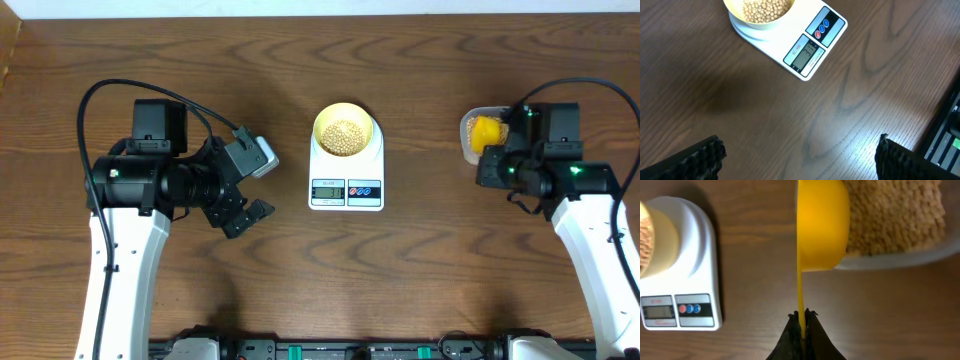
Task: Scoop item into bowl and weigh 50g on scale
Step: 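Carry the empty yellow scoop right back to the soybean tub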
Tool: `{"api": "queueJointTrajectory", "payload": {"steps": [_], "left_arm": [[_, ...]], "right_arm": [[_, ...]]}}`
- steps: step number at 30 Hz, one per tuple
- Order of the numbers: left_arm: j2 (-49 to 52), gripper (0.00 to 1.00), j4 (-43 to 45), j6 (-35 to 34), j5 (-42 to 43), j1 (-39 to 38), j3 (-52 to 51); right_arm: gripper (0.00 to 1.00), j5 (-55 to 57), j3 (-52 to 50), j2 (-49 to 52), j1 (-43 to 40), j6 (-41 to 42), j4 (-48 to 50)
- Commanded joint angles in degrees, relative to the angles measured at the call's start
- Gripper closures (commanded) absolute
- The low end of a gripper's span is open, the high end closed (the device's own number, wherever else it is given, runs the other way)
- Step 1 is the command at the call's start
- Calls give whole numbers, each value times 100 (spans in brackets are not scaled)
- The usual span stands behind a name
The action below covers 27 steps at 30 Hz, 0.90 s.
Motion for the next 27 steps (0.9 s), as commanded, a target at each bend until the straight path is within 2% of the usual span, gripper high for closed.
{"api": "queueJointTrajectory", "payload": {"steps": [1, 27], "left_arm": [[15, 2, -20, 55, 48, 28, 31], [15, 2, -17, 55, 48, 28, 33]], "right_arm": [[98, 22, 15, -94, -160, 186, -205], [98, 319, 15, -98, -166, 227, -450]]}}
